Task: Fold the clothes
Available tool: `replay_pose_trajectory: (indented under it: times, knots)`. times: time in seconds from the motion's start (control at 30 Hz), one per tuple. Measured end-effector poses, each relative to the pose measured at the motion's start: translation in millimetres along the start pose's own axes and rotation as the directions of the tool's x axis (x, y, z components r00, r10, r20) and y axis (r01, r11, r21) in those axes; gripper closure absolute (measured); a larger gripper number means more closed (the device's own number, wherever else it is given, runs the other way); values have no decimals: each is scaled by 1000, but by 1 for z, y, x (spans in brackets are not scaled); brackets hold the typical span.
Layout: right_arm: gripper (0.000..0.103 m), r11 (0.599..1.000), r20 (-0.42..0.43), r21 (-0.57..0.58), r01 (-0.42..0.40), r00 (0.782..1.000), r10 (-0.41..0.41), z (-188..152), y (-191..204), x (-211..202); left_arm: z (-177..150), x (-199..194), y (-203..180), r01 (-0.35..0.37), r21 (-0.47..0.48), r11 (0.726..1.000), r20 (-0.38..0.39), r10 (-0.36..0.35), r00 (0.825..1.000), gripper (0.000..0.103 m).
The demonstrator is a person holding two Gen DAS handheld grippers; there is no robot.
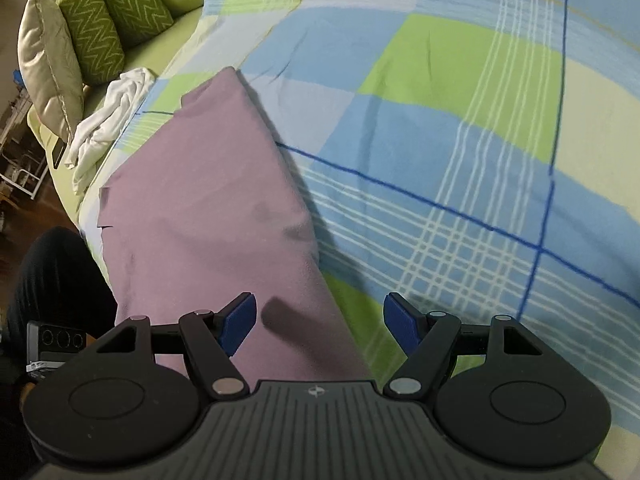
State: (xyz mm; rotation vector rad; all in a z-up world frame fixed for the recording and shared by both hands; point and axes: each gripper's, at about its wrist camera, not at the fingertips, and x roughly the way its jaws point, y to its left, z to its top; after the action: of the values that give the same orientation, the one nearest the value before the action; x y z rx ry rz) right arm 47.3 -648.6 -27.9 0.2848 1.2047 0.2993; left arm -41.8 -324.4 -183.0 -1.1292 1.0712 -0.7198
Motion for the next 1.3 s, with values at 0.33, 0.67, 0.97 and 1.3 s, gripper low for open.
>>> replay_pose_trajectory:
  times: [0.33,0.67,0.97,1.3]
  knots:
    - [95,992,6,88,-92,996,92,-6,-14,0,0,-6,4,5,17,1000,-16,-5,1000,102]
    - [98,994,12,104,-37,999,36,-10,-5,-2,0,-7,2,4,1,1000,-21,-4,1000,102]
    - [80,997,5,72,18,1000,-18,-10,-3,6,8,-2,21,-54,-70,996,28,56,998,73]
    - [66,994,55,112,-13,998,7,-12,-13,6,10,3,30,-25,-72,997,56,29,998,73]
